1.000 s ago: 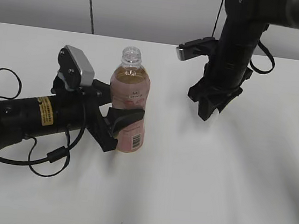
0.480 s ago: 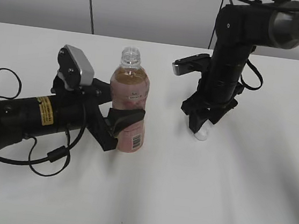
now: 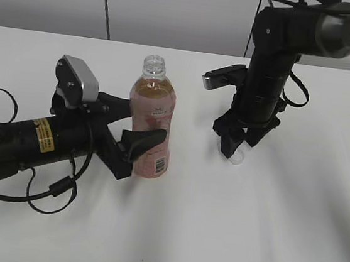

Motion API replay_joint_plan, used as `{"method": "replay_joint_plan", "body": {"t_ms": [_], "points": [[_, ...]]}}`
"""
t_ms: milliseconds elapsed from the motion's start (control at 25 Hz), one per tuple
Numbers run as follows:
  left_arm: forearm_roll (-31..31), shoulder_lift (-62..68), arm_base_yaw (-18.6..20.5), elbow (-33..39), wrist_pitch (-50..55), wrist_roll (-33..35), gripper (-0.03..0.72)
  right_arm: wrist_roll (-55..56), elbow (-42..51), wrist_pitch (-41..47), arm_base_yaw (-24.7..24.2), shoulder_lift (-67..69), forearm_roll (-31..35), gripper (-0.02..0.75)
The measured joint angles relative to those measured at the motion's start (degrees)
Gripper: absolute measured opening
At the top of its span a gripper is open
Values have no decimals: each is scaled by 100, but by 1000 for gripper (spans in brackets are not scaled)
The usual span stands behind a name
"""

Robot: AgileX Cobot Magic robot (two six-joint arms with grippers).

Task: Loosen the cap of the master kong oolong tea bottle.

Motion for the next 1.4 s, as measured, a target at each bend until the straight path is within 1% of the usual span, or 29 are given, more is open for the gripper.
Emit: {"method": "replay_joint_plan", "body": {"t_ms": [160, 280, 480, 560, 800, 880, 920, 1000, 1080, 1160, 1280, 1320, 1400], "points": [[-82, -12, 13, 150, -11, 0, 494, 20, 0, 68, 0, -114, 0, 503], [-75, -49, 99, 289, -11, 0, 494, 38, 0, 199, -5, -139, 31, 503], [-75, -446, 340, 651, -11, -4, 494, 42, 12, 357, -147, -245, 458, 503], [-70, -683, 429, 790, -16, -4, 494, 42, 12, 449, -203, -338, 504, 505], [-85, -1346, 670, 1465, -21, -4, 494, 145, 12, 793, -338, -792, 557, 503], [-260, -1618, 818, 1763, -21, -12, 494, 229, 19, 911, -394, -988, 561, 498], [-440, -1757, 923, 1893, -21, -90, 493, 251, 45, 911, -422, -1071, 561, 493], [-735, -2010, 1185, 2057, -16, -554, 487, 279, 146, 915, -461, -1265, 575, 490], [-760, -2233, 1537, 2092, -16, -1105, 484, 285, 332, 915, -518, -1413, 575, 489], [-568, -2440, 1798, 2080, -16, -1427, 484, 294, 578, 890, -557, -1551, 575, 487], [-423, -2744, 1915, 1983, 331, -1768, 484, 296, 959, 730, -571, -1716, 575, 487], [-489, -2846, 1931, 1970, 514, -1866, 484, 296, 1074, 625, -571, -1766, 581, 487], [-851, -3028, 2037, 1950, 915, -1974, 484, 301, 1232, 609, -571, -1827, 585, 487]]}}
